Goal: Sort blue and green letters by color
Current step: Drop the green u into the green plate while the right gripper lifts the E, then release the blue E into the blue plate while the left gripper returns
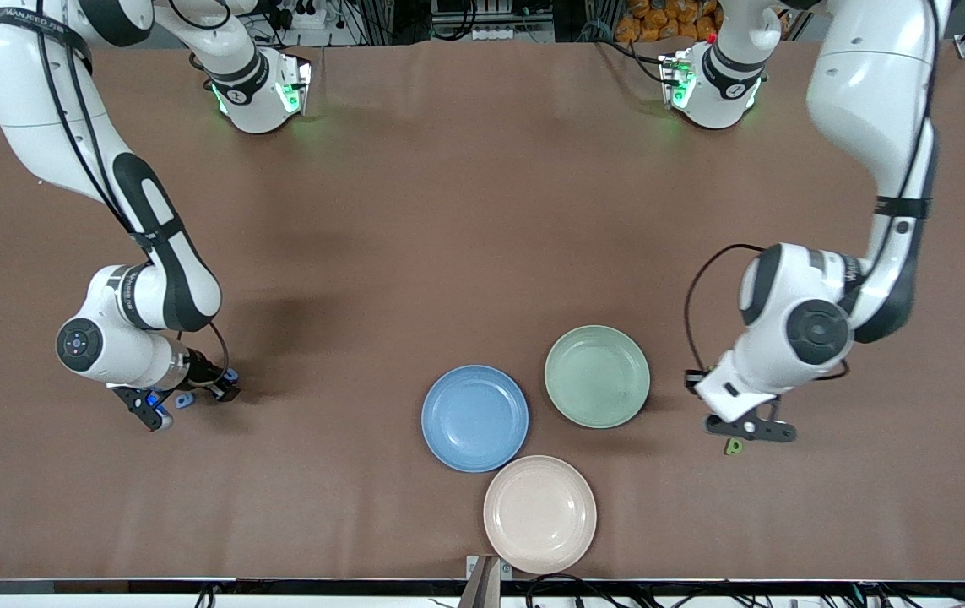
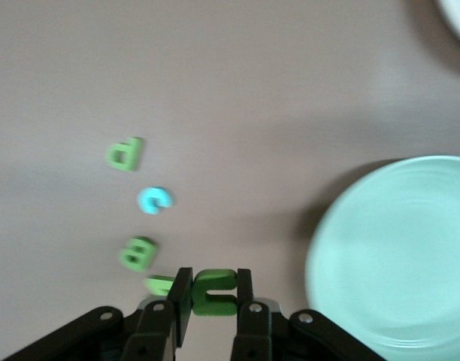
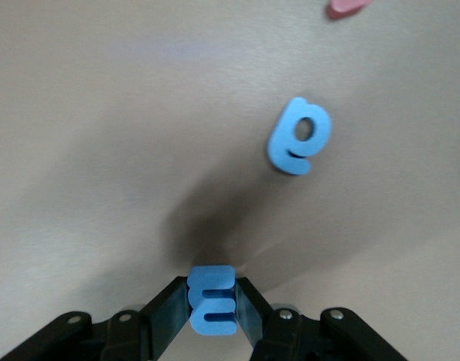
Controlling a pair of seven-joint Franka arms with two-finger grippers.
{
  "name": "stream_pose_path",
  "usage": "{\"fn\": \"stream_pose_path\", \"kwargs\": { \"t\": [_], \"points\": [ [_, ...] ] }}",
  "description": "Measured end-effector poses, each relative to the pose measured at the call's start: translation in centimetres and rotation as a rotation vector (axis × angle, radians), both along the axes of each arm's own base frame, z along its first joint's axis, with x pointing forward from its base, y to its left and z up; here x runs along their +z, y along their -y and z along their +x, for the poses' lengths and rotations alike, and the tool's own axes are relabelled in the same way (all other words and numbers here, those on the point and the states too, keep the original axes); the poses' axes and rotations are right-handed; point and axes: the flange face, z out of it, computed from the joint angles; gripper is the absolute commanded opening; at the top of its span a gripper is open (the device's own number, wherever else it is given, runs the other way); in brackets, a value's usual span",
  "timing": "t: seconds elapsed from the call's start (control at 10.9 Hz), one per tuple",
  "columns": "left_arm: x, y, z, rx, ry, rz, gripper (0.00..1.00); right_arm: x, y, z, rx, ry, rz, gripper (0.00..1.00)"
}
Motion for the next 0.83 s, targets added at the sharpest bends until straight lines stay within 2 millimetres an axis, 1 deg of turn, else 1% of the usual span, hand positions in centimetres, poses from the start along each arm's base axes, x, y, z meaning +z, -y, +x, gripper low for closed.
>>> {"fn": "stream_pose_path", "kwargs": {
  "t": [0.09,0.18,0.28,0.37,0.46,0.55,0.73,0.83],
  "points": [
    [0.0,3.0,-0.9,0.039,-0.006,-0.021,0.15,0.6,-0.8,0.4,0.002,0.005,0.002,0.00],
    [-0.2,5.5,-1.7,0.070,-0.017,-0.043,0.15,1.3,-1.9,0.9,-0.007,0.006,0.002,0.00],
    [-0.5,7.4,-2.5,0.095,-0.032,-0.061,0.17,2.2,-3.3,1.5,-0.021,0.008,0.003,0.00],
    [-0.9,8.8,-3.2,0.118,-0.047,-0.076,0.27,2.9,-4.8,1.9,-0.031,0.013,0.003,0.00],
    [-1.5,9.7,-3.6,0.136,-0.062,-0.086,0.82,3.3,-6.2,2.1,-0.035,0.019,0.005,0.00],
    [-2.1,10.3,-4.0,0.146,-0.077,-0.095,1.00,3.6,-7.2,2.2,-0.045,0.024,0.006,0.00],
    [-2.8,10.7,-4.2,0.148,-0.089,-0.094,1.00,4.2,-9.5,2.4,-0.093,0.027,0.044,0.00],
    [-2.8,10.7,-4.2,0.149,-0.088,-0.093,1.00,4.7,-11.1,2.6,-0.123,0.029,0.080,0.00]
  ]
}}
